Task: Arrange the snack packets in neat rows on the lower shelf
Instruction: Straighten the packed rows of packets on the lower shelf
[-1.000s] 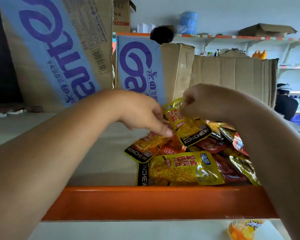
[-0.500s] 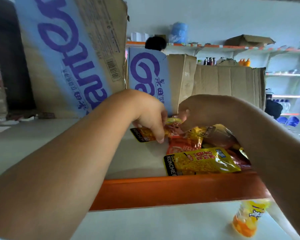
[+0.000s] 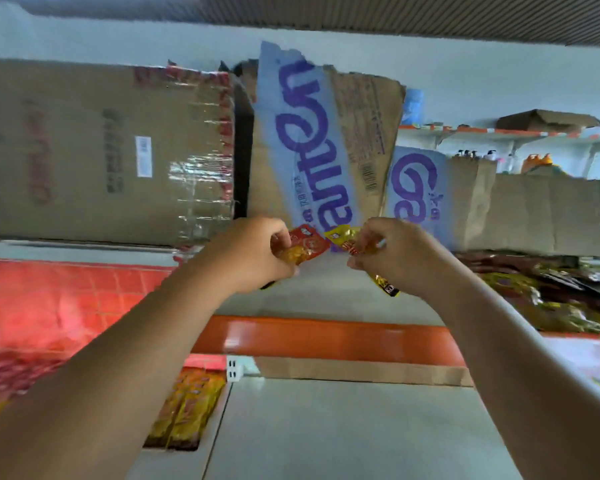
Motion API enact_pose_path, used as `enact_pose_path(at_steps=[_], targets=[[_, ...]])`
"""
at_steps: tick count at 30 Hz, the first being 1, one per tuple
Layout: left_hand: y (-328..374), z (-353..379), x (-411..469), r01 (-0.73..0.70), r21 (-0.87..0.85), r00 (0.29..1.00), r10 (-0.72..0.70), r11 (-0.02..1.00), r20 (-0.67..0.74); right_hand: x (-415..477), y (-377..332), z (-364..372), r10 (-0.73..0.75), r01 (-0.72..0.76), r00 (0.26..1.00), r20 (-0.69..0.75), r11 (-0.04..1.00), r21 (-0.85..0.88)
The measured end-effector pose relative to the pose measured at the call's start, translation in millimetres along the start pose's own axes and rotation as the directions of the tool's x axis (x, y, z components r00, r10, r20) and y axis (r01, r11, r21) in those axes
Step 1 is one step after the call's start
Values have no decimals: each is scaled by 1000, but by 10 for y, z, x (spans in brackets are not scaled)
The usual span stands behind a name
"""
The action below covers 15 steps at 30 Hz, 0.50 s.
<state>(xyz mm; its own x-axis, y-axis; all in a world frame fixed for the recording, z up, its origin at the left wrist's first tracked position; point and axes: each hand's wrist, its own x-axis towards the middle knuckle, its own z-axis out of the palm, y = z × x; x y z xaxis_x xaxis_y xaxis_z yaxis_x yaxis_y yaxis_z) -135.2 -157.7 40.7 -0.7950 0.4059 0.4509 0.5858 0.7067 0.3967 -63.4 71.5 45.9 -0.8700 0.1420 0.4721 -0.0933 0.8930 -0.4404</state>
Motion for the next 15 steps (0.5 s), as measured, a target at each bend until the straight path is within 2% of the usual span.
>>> enact_pose_path(at_steps=[6,9,15], targets=[[-1112,-669,-761,130,-25,970,-132,991,-204,-31,-1234,901,-112,101,991,69,984,146],[-1559,-968,-1111,188,-35,952,-191,982,-239,-30,-1816,1271,-188,168,980,67,959,230],[-2311,-1377,-1724,294,-36,896,-288,955,-338,-39,-2712,1852,-278,238,954,108,928,285]])
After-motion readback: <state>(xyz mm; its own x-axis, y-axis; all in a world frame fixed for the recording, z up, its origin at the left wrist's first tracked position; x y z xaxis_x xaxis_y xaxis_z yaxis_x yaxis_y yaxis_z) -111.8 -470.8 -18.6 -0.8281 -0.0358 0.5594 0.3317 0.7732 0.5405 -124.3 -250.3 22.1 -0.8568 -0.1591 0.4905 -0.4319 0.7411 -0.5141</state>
